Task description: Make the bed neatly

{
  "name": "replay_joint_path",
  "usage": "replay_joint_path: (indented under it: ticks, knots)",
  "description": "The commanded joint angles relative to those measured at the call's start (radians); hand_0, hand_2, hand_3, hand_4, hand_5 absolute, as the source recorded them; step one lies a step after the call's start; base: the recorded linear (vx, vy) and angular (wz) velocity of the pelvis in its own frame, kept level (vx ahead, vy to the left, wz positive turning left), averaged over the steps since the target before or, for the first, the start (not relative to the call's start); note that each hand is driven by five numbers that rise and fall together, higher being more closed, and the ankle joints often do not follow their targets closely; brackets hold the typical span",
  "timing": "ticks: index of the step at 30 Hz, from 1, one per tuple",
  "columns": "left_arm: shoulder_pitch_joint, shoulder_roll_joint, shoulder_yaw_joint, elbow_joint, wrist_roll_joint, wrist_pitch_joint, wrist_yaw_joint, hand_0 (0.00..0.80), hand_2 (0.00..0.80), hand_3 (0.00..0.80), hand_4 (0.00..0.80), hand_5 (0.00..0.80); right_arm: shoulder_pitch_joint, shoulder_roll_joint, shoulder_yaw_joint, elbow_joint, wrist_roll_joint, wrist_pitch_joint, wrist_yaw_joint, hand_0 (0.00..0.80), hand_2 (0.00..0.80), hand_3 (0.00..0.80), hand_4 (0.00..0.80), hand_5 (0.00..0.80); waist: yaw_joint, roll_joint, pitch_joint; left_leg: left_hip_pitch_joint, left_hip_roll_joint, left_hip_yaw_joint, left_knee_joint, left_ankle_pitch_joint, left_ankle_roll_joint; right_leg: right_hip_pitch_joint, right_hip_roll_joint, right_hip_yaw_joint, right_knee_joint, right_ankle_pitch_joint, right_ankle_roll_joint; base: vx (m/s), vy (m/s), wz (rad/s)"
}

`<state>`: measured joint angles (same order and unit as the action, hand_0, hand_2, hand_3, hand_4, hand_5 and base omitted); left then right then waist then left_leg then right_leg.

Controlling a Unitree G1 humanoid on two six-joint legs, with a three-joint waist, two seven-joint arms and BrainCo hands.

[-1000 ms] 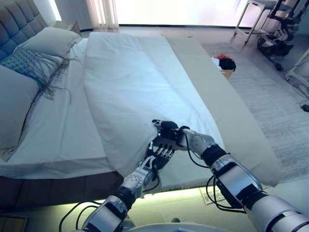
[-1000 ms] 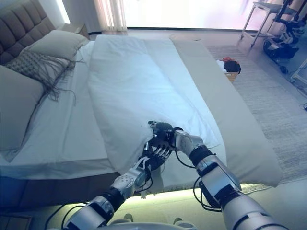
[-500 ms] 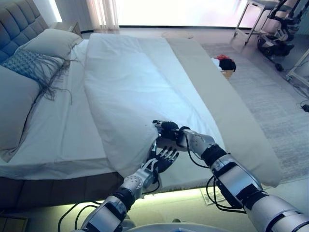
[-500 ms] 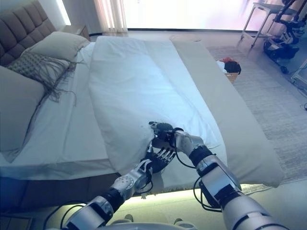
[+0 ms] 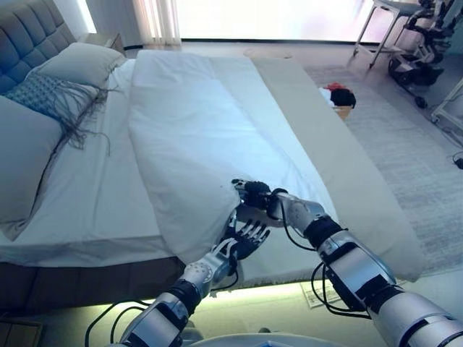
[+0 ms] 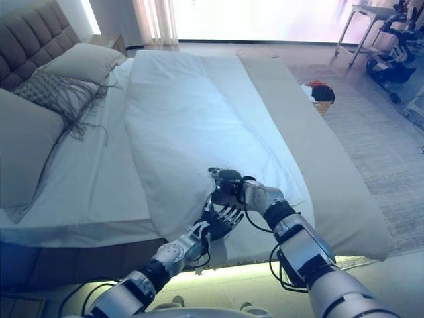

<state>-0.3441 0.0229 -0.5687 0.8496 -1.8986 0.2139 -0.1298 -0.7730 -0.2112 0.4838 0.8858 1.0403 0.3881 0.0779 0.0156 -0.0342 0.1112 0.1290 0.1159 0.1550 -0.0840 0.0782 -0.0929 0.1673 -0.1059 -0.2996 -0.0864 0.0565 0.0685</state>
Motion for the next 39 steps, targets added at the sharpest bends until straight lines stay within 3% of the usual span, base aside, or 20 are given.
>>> replay_joint_path:
  ticks: [1, 13, 18, 20, 22, 23, 24, 25, 27, 28, 30, 33, 39]
  knots:
    - [-0.108, -0.065, -0.073, 0.044, 0.022, 0.014, -0.045, 0.000, 0.000, 0.000, 0.000, 0.000, -0.157, -0.065, -0.057, 0.066, 0.000, -0.055, 0.040, 0.800, 0.800, 0.800, 0.800, 0.800, 0.032, 0.014, -0.018, 0.012, 0.132, -0.027, -0.003, -0.006, -0.094, 0.001, -0.079, -0.033, 0.027, -0.008, 0.100, 0.000, 0.000, 0.00]
    - [-0.121, -0.046, -0.039, 0.054, 0.039, -0.057, 0.008, 0.000, 0.000, 0.000, 0.000, 0.000, -0.181, -0.104, -0.077, 0.079, 0.015, -0.075, 0.026, 0.800, 0.800, 0.800, 0.800, 0.800, 0.044, 0.027, -0.015, -0.021, 0.140, -0.039, -0.003, 0.020, -0.102, -0.002, -0.072, -0.062, 0.058, -0.033, 0.091, -0.014, -0.011, 0.05]
    - [-0.102, -0.046, -0.015, 0.052, 0.102, -0.113, -0.026, 0.000, 0.000, 0.000, 0.000, 0.000, -0.174, -0.120, -0.082, 0.089, 0.022, -0.065, 0.044, 0.800, 0.800, 0.800, 0.800, 0.800, 0.042, 0.038, 0.006, -0.076, 0.164, -0.021, -0.003, 0.092, -0.128, -0.001, -0.015, -0.076, 0.057, -0.052, 0.052, -0.031, -0.087, 0.20]
    - [-0.109, -0.057, -0.007, 0.046, 0.140, -0.129, -0.013, 0.000, 0.000, 0.000, 0.000, 0.000, -0.170, -0.134, -0.079, 0.075, 0.040, -0.057, 0.026, 0.800, 0.800, 0.800, 0.800, 0.800, 0.037, 0.035, 0.018, -0.063, 0.139, 0.020, -0.003, 0.087, -0.118, 0.001, -0.007, -0.077, 0.036, -0.039, 0.052, -0.130, -0.019, 0.26]
    - [-0.118, -0.061, -0.010, 0.040, 0.148, -0.123, -0.022, 0.000, 0.000, 0.000, 0.000, 0.000, -0.182, -0.151, -0.082, 0.087, 0.056, -0.061, 0.023, 0.800, 0.800, 0.800, 0.800, 0.800, 0.038, 0.013, 0.043, -0.075, 0.067, 0.020, 0.145, -0.006, -0.098, -0.012, -0.031, -0.067, 0.012, -0.003, 0.048, -0.229, -0.016, 0.20]
    - [-0.119, -0.063, -0.011, 0.037, 0.147, -0.120, -0.026, 0.000, 0.000, 0.000, 0.000, 0.000, -0.185, -0.155, -0.082, 0.092, 0.056, -0.065, 0.027, 0.800, 0.800, 0.800, 0.800, 0.800, 0.037, 0.007, 0.048, -0.088, 0.050, 0.019, 0.197, -0.032, -0.093, -0.018, -0.039, -0.063, 0.009, 0.005, 0.046, -0.224, 0.006, 0.18]
    - [-0.119, -0.065, -0.014, 0.021, 0.139, -0.110, -0.039, 0.000, 0.000, 0.000, 0.000, 0.000, -0.193, -0.161, -0.087, 0.106, 0.057, -0.079, 0.035, 0.800, 0.800, 0.800, 0.800, 0.800, 0.036, -0.008, 0.061, -0.112, -0.004, 0.013, 0.274, -0.094, -0.074, -0.031, -0.059, -0.053, 0.001, 0.026, 0.047, -0.172, 0.048, 0.24]
    - [-0.117, -0.063, -0.019, 0.006, 0.137, -0.105, -0.040, 0.000, 0.000, 0.000, 0.000, 0.000, -0.194, -0.159, -0.092, 0.112, 0.058, -0.091, 0.035, 0.800, 0.800, 0.800, 0.800, 0.800, 0.035, -0.005, 0.064, -0.107, -0.022, 0.008, 0.251, -0.105, -0.061, -0.038, -0.059, -0.048, -0.001, 0.030, 0.053, -0.151, 0.106, 0.37]
    - [-0.098, -0.055, -0.025, -0.030, 0.119, -0.090, -0.021, 0.000, 0.000, 0.000, 0.000, 0.000, -0.176, -0.144, -0.093, 0.095, 0.075, -0.115, 0.014, 0.800, 0.800, 0.800, 0.800, 0.800, 0.030, 0.023, 0.059, -0.057, -0.029, 0.005, 0.100, -0.058, -0.048, -0.039, -0.040, -0.037, 0.001, 0.032, 0.059, -0.057, 0.119, 0.44]
    - [-0.087, -0.044, -0.038, -0.061, 0.092, -0.098, -0.005, 0.000, 0.000, 0.000, 0.000, 0.000, -0.153, -0.128, -0.086, 0.054, 0.083, -0.116, -0.024, 0.800, 0.800, 0.800, 0.800, 0.800, 0.031, 0.025, 0.056, -0.044, -0.050, -0.014, 0.072, -0.057, -0.038, -0.046, -0.040, -0.029, 0.002, 0.040, 0.070, -0.059, 0.058, 0.28]
    - [-0.085, -0.034, -0.035, -0.101, 0.080, -0.108, 0.015, 0.000, 0.000, 0.000, 0.000, 0.000, -0.139, -0.124, -0.095, 0.016, 0.088, -0.116, -0.053, 0.800, 0.800, 0.800, 0.800, 0.800, 0.033, 0.023, 0.060, -0.014, -0.058, -0.017, 0.022, -0.054, -0.025, -0.059, -0.042, -0.035, 0.005, 0.055, 0.082, -0.068, -0.006, 0.09]
    - [-0.109, -0.031, -0.042, -0.126, 0.031, -0.146, 0.047, 0.000, 0.000, 0.000, 0.000, 0.000, -0.157, -0.119, -0.098, 0.043, 0.086, -0.111, -0.021, 0.800, 0.800, 0.800, 0.800, 0.800, 0.036, 0.013, 0.064, -0.001, -0.071, -0.016, 0.004, -0.064, -0.008, -0.070, -0.039, -0.024, -0.001, 0.066, 0.091, -0.079, -0.042, 0.06]
    - [-0.159, -0.078, -0.016, -0.080, 0.015, -0.148, 0.051, 0.000, 0.000, 0.000, 0.000, 0.000, -0.195, -0.108, -0.097, 0.100, 0.086, -0.096, 0.045, 0.800, 0.800, 0.800, 0.800, 0.800, 0.030, -0.004, 0.058, 0.016, -0.071, 0.009, 0.003, -0.077, 0.006, -0.071, -0.025, -0.009, -0.001, 0.059, 0.086, -0.013, -0.025, 0.01]
